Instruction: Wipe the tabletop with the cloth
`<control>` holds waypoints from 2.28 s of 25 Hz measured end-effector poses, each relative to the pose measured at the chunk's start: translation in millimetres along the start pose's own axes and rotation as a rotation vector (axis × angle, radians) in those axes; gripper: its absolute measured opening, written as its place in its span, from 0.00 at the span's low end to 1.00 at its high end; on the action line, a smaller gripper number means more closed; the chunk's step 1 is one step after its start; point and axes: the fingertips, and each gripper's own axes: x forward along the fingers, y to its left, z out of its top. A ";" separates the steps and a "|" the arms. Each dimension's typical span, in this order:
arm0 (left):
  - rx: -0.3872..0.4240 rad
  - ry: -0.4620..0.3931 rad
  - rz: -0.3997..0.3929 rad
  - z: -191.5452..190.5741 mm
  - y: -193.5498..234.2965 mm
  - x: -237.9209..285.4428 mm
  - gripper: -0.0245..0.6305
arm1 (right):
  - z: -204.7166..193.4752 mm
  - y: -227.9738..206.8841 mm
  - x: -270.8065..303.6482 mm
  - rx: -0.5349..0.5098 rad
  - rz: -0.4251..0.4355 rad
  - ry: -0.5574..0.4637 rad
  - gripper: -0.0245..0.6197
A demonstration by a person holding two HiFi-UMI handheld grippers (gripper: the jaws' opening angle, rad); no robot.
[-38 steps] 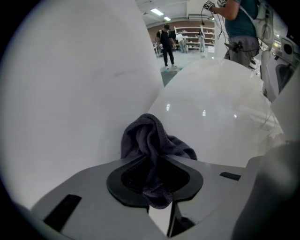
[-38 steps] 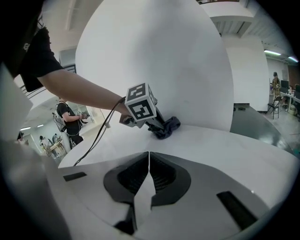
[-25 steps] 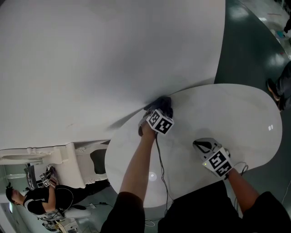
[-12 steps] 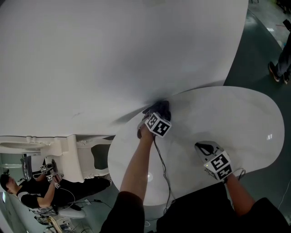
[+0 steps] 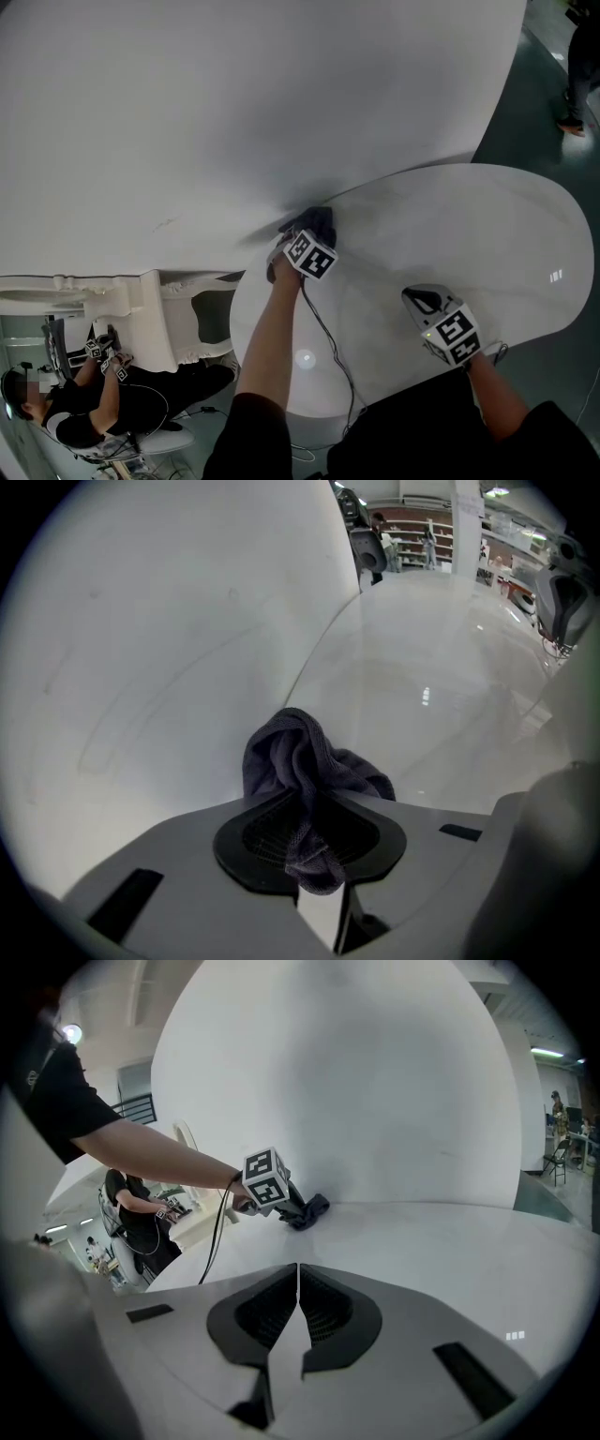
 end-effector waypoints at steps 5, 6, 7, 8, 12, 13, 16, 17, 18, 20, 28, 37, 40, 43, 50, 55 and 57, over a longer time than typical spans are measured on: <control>-0.026 -0.030 0.024 -14.4 2.7 -1.8 0.15 | -3.3 16.9 6.6 -0.004 -0.007 0.002 0.06; -0.021 -0.039 0.031 -13.3 1.4 -1.2 0.14 | -2.9 19.9 7.2 -0.003 -0.009 0.000 0.06; -0.010 -0.045 0.042 -12.3 -0.1 -1.5 0.14 | -2.0 23.4 6.8 0.000 -0.010 -0.004 0.06; 0.006 -0.046 0.055 -11.7 -1.8 -2.6 0.13 | -0.2 27.2 5.4 0.003 -0.012 -0.010 0.06; 0.074 -0.057 0.032 -7.6 -18.6 -9.0 0.12 | 2.8 37.9 -1.0 -0.006 -0.042 -0.022 0.06; 0.094 -0.070 0.005 -4.1 -28.3 -11.2 0.12 | 1.0 39.7 -2.0 -0.004 -0.051 -0.023 0.06; 0.189 -0.113 -0.041 11.2 -67.4 -21.6 0.12 | -5.9 47.3 -9.3 0.016 -0.078 -0.028 0.06; 0.226 -0.126 -0.045 16.9 -81.3 -25.1 0.12 | -8.5 50.6 -12.3 0.021 -0.087 -0.029 0.06; 0.261 -0.141 -0.048 22.5 -94.7 -28.1 0.12 | -11.1 53.7 -15.1 0.023 -0.097 -0.029 0.06; 0.316 -0.171 -0.053 32.4 -119.2 -33.5 0.12 | -16.1 58.9 -21.7 0.020 -0.121 -0.030 0.06; 0.421 -0.238 -0.069 34.2 -197.3 -55.8 0.12 | -43.8 86.3 -59.7 0.040 -0.228 -0.067 0.06; 0.460 -0.221 -0.109 36.7 -291.7 -87.6 0.12 | -74.2 78.7 -128.3 0.093 -0.294 -0.129 0.06; 0.466 -0.214 -0.101 37.3 -318.7 -96.4 0.12 | -85.8 76.3 -149.6 0.109 -0.298 -0.154 0.06; 0.462 -0.188 -0.089 35.2 -334.0 -103.2 0.12 | -101.7 80.9 -171.7 0.145 -0.297 -0.180 0.06; 0.432 -0.159 -0.097 19.2 -376.0 -114.6 0.12 | -143.1 88.8 -199.8 0.153 -0.293 -0.191 0.06; 0.412 -0.142 -0.075 4.3 -397.1 -125.2 0.12 | -139.5 94.9 -216.1 0.145 -0.289 -0.224 0.06; 0.404 -0.138 -0.067 -1.0 -401.4 -127.1 0.12 | -139.5 99.3 -220.8 0.131 -0.278 -0.228 0.06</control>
